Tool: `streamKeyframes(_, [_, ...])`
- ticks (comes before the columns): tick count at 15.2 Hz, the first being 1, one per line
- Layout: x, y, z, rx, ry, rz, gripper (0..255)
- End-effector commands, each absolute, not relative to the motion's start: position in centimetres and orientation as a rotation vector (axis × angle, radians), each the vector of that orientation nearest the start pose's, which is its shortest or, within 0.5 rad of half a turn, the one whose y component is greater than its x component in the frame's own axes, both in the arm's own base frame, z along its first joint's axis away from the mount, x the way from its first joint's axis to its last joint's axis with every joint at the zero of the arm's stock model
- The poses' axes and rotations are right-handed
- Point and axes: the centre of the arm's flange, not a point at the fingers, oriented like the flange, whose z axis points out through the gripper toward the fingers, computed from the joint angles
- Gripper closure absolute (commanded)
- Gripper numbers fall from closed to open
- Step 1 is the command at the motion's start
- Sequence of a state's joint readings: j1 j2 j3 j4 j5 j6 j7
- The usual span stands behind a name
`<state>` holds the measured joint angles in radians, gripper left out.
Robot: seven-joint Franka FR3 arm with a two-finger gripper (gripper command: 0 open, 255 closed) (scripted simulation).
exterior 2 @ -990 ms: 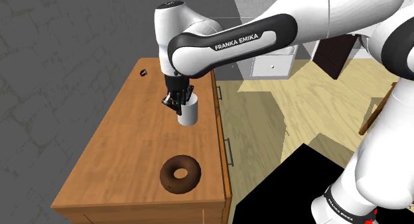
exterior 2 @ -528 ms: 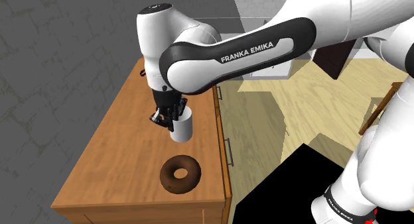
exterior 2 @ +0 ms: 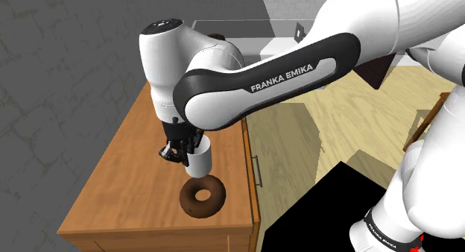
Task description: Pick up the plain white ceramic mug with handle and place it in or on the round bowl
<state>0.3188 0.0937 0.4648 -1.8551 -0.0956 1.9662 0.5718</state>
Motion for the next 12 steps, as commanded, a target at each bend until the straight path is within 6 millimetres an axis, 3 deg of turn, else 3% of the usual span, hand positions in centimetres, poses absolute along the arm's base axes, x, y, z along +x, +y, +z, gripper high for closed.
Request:
streamKeyframes(1, [42.4, 40.4, 46.3, -3.135, -0.386, -0.081, 255])
streamKeyframes(12, [42.4, 40.4, 40.5, -3.135, -0.386, -0.081, 255])
